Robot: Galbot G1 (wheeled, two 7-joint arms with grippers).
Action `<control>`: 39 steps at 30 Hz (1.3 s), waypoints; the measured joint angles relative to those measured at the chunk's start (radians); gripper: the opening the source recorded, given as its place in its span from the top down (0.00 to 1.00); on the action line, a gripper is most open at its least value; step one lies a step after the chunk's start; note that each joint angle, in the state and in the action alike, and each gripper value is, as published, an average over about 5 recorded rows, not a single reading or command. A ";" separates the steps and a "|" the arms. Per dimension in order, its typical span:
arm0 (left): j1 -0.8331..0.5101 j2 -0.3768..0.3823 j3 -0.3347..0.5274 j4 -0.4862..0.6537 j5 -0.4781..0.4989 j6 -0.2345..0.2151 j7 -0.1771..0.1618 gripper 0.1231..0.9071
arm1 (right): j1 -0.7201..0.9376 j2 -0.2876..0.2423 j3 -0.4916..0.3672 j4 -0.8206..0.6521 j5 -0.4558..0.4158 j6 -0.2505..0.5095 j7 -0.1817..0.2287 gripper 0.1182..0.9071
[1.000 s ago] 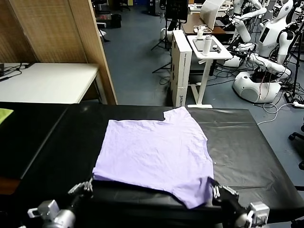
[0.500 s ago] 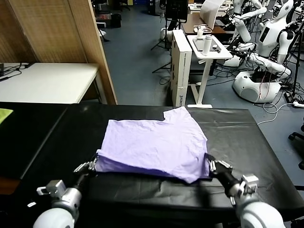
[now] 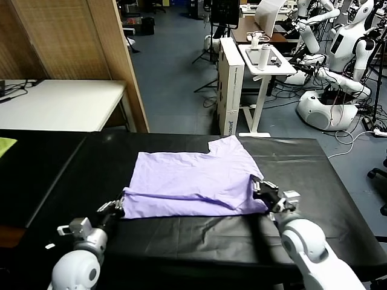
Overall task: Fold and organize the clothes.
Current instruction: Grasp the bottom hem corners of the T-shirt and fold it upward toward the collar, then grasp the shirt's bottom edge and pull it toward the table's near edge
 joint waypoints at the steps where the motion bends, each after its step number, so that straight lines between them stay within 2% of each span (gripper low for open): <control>1: 0.000 0.000 0.000 0.001 0.001 0.000 0.000 0.97 | -0.003 -0.001 0.002 0.003 0.003 -0.008 0.001 0.97; 4: 0.001 0.000 0.001 0.003 0.005 0.001 0.001 0.97 | -0.019 -0.007 0.015 0.024 0.012 -0.034 -0.001 0.92; 6: 0.003 -0.002 0.002 0.003 0.008 0.004 0.000 0.97 | -0.038 -0.017 0.030 0.050 0.017 -0.049 -0.006 0.80; 8: 0.006 -0.005 0.002 0.000 0.011 0.007 0.000 0.96 | -0.066 -0.030 0.051 0.083 0.018 -0.061 -0.013 0.64; 10: 0.012 -0.006 0.001 -0.006 0.012 0.008 -0.001 0.90 | -0.099 -0.046 0.074 0.120 0.016 -0.071 -0.021 0.49; 14: 0.032 -0.007 -0.007 -0.031 0.013 0.011 -0.007 0.66 | -0.181 -0.080 0.126 0.193 0.001 -0.074 -0.038 0.17; 17: 0.053 -0.007 -0.013 -0.056 0.017 0.015 -0.011 0.42 | -0.252 -0.099 0.167 0.236 -0.008 -0.069 -0.051 0.03; 18: 0.061 -0.008 -0.014 -0.065 0.020 0.017 -0.012 0.32 | -0.275 -0.102 0.180 0.248 -0.010 -0.068 -0.054 0.02; 19: 0.068 -0.009 -0.015 -0.071 0.024 0.018 -0.013 0.22 | -0.298 -0.105 0.193 0.257 -0.011 -0.065 -0.057 0.01; 21: 0.083 -0.013 -0.015 -0.082 0.031 0.019 -0.013 0.10 | -0.343 -0.110 0.216 0.270 -0.016 -0.060 -0.063 0.00; 24: 0.102 -0.023 -0.013 -0.089 0.043 0.020 -0.012 0.01 | -0.393 -0.112 0.237 0.277 -0.024 -0.055 -0.068 0.00; 29: 0.124 -0.036 -0.011 -0.085 0.053 0.016 -0.007 0.00 | -0.421 -0.112 0.241 0.271 -0.032 -0.055 -0.070 0.01; 32: 0.128 -0.038 -0.010 -0.079 0.054 0.015 -0.006 0.01 | -0.426 -0.112 0.239 0.264 -0.036 -0.055 -0.072 0.08; 35: 0.131 -0.038 -0.009 -0.074 0.054 0.015 -0.005 0.04 | -0.432 -0.113 0.238 0.260 -0.038 -0.055 -0.072 0.19; 39: 0.134 -0.039 -0.008 -0.069 0.053 0.015 -0.005 0.16 | -0.440 -0.116 0.241 0.262 -0.038 -0.055 -0.072 0.40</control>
